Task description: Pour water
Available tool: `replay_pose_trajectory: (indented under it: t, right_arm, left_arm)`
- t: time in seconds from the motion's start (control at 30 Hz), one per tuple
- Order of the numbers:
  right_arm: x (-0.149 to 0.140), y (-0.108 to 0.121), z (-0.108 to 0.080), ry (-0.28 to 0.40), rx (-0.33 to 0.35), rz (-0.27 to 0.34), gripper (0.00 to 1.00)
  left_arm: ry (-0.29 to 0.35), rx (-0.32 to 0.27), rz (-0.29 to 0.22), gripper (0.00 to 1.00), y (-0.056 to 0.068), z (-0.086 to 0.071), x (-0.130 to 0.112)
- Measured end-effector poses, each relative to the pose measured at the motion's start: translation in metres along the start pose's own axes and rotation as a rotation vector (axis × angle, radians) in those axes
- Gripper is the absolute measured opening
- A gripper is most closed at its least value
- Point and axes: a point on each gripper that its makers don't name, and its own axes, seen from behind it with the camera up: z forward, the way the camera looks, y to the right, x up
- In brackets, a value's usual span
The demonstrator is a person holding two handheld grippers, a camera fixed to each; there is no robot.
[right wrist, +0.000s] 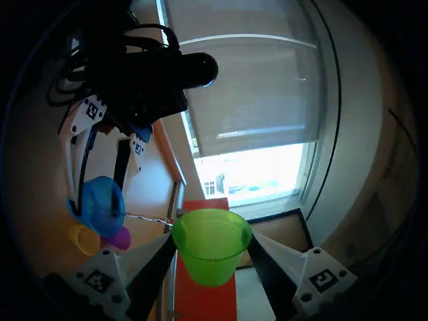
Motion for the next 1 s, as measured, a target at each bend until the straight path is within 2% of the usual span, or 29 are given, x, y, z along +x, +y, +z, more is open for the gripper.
replay_pose_trajectory:
  t: [1.0]
  right_arm:
    - [0.0056,0.0056,-0.0001,0.020,-0.016,-0.053,0.90]
  left_arm:
    - [-0.001,0.000,0.004,0.87,0.0013,0.0011,0.0001]
